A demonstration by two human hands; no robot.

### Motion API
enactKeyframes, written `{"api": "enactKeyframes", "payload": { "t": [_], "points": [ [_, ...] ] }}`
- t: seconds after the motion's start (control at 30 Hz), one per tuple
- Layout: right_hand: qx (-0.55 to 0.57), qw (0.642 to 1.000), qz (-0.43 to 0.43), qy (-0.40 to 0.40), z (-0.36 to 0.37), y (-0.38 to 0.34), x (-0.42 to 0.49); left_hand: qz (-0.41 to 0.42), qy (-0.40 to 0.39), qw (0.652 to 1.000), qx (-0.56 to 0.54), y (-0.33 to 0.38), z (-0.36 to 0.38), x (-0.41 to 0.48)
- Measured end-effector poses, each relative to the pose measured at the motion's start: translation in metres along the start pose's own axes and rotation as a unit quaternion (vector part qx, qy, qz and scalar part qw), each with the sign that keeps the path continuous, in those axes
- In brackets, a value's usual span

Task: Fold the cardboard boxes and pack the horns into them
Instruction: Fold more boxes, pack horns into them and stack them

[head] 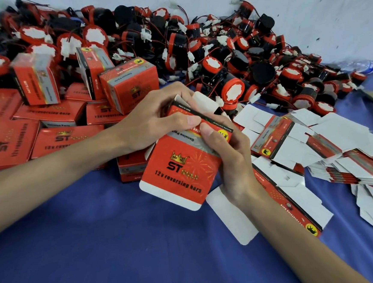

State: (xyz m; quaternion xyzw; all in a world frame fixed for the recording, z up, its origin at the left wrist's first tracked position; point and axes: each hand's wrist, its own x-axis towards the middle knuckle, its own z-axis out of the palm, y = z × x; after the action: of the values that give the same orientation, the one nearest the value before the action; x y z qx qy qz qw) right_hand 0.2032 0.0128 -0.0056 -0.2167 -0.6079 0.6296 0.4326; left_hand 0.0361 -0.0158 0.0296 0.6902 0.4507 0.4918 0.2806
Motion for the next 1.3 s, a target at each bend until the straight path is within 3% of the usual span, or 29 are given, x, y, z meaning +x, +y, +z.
{"api": "enactKeyframes", "payload": {
  "t": [0.17, 0.33, 0.67, 0.87, 1.3],
  "points": [
    [0.009, 0.999, -0.041, 0.023, 0.007, 0.000, -0.001, -0.001, 0.016, 1.000, 0.003, 0.002, 0.000, 0.000],
    [0.041, 0.996, -0.017, 0.074, 0.007, 0.001, -0.001, 0.001, 0.054, 0.999, 0.000, -0.002, 0.003, 0.000],
    [0.004, 0.996, -0.057, 0.064, 0.004, -0.001, 0.002, 0.043, 0.061, 0.995, 0.060, -0.002, 0.001, 0.000],
    [-0.011, 0.997, -0.065, 0.048, 0.003, -0.001, 0.000, 0.050, 0.047, 0.994, 0.082, 0.000, 0.000, 0.000],
    [-0.012, 1.000, 0.021, -0.002, 0.000, 0.002, 0.001, -0.023, -0.044, 0.999, 0.008, 0.007, -0.004, -0.002]
  ]
}}
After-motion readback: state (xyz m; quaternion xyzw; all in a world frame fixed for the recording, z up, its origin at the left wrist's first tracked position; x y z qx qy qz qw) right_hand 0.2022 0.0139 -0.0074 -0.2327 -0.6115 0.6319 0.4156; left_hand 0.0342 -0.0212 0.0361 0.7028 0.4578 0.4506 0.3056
